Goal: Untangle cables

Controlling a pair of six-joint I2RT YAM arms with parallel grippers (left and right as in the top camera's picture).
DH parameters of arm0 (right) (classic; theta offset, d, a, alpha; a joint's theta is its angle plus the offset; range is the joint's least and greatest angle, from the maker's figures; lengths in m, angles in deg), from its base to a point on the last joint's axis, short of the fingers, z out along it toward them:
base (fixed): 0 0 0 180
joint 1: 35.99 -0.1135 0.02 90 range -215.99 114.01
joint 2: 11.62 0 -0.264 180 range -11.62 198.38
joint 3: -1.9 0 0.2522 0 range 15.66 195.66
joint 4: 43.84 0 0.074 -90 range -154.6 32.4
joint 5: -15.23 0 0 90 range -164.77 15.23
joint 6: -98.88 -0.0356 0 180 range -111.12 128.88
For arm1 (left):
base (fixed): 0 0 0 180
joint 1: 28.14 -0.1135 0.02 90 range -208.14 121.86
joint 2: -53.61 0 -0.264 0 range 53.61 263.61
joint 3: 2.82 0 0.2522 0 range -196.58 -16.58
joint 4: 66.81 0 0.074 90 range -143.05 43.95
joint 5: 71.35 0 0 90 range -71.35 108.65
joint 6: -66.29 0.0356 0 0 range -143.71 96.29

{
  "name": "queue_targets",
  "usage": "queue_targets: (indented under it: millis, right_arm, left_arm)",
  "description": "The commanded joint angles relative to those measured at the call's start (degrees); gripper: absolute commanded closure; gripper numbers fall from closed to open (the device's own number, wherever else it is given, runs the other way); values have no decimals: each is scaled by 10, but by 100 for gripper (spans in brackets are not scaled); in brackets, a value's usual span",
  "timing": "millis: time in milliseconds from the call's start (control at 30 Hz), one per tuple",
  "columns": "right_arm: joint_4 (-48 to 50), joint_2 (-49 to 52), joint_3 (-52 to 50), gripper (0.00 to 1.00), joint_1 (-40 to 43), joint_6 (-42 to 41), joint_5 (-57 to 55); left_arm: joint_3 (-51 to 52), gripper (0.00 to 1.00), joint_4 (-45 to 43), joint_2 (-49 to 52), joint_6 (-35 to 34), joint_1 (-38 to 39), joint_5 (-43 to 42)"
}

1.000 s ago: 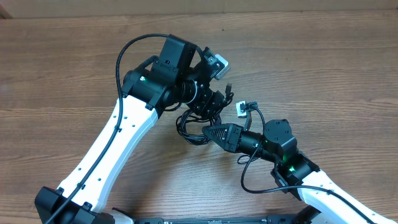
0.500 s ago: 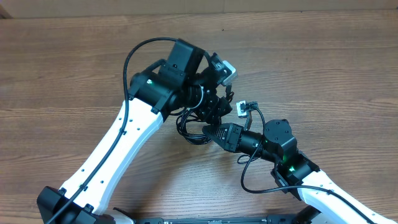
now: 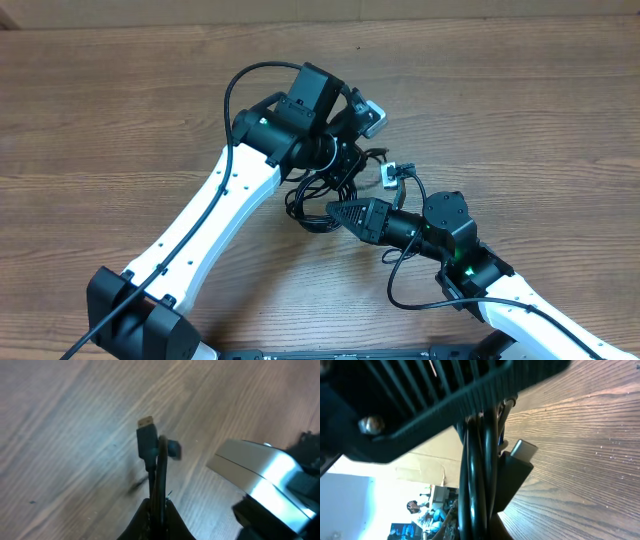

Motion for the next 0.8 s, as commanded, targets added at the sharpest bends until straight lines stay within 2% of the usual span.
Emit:
queue_targets:
  millis: [0, 433, 767]
  right_arm:
    - [11, -5, 9, 96, -3, -7, -5]
    - [3, -5, 8, 96, -3, -221, -113]
    - [2, -5, 8, 96, 7, -298, -162]
  left_arm:
    - [-23, 96, -4, -15, -10, -13, 40]
    - [-31, 96, 39, -63, -49, -34, 38]
    - [-14, 96, 76, -63, -51, -32, 2]
